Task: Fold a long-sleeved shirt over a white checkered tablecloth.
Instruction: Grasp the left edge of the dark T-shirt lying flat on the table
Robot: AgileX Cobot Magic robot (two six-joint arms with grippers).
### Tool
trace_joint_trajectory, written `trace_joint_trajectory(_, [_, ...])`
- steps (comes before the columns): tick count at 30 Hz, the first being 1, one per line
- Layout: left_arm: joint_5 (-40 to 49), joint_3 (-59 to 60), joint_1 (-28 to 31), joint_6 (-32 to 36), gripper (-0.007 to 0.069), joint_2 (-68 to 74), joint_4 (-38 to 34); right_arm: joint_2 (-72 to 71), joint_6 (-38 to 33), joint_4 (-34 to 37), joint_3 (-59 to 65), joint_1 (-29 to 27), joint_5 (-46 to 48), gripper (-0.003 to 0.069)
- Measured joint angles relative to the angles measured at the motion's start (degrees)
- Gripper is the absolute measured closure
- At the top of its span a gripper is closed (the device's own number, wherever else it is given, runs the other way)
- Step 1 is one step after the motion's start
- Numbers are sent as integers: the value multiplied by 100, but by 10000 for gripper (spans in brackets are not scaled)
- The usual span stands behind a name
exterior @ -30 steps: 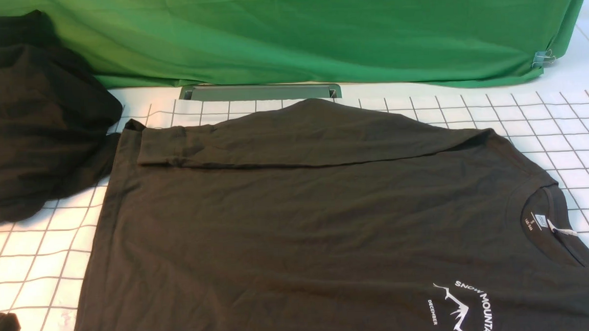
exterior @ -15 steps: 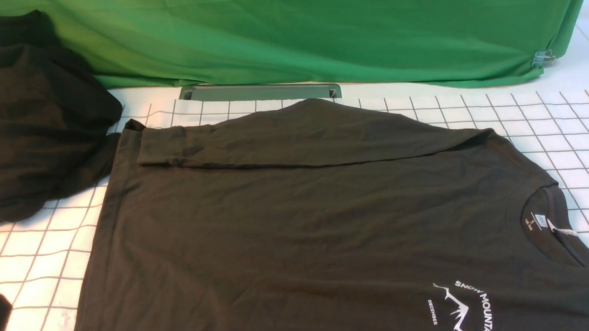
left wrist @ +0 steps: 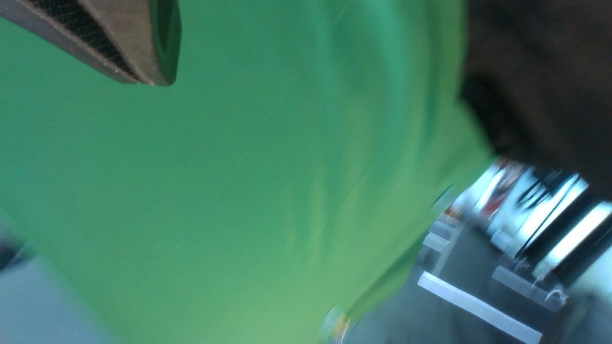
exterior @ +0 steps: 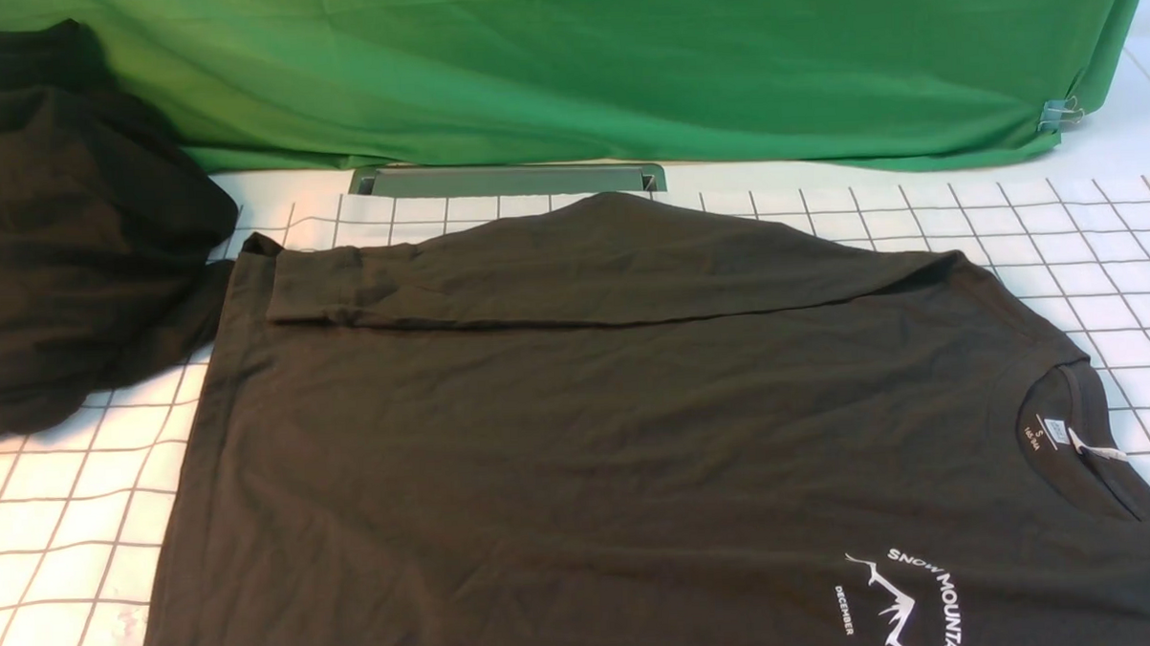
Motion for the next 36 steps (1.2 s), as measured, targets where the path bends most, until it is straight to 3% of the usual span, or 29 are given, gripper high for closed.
trace_joint_trajectory(4, [1312,-1232,11,-133,622,436,536,0,453,218,0,0,-396,417])
trace_joint_trajectory(7, [3142,-2544,13,-126,622,1579,870,0,1730,703,0,0,-1268,417])
trace_joint_trajectory(10, [5362,-3756,13,528,622,3242,949,0,3290,921,0,0,-2182,417])
trace_joint_trajectory(12, [6524,-4112,13,1016,622,4082,858,0,3591,956,0,0,-2413,417])
trace_joint_trajectory(16, [7820,-4267,4,1699,622,5503,613,0,3775,970,0,0,-2594,417])
trace_joint_trajectory(21, [8321,-4122,-446,1881,625,6539,685,0,3889,958,0,12,-2878,434])
trace_joint_trajectory(24, [8359,-3912,-1496,1293,632,6850,1263,58,3757,695,-473,334,-2126,576])
trace_joint_trajectory(26, [8415,-3845,-1796,1020,632,6881,1520,163,3574,578,-763,490,-1774,610])
trace_joint_trajectory(30, [8493,-3563,-2600,114,632,6908,2182,1134,2262,368,-2171,1302,-115,651])
trace_joint_trajectory(33, [8394,-3278,-2764,23,626,6915,2093,2115,1604,339,-3050,1926,957,652])
trace_joint_trajectory(36, [8321,-2955,-2770,36,599,6919,2094,2833,1271,325,-3449,2397,1362,652])
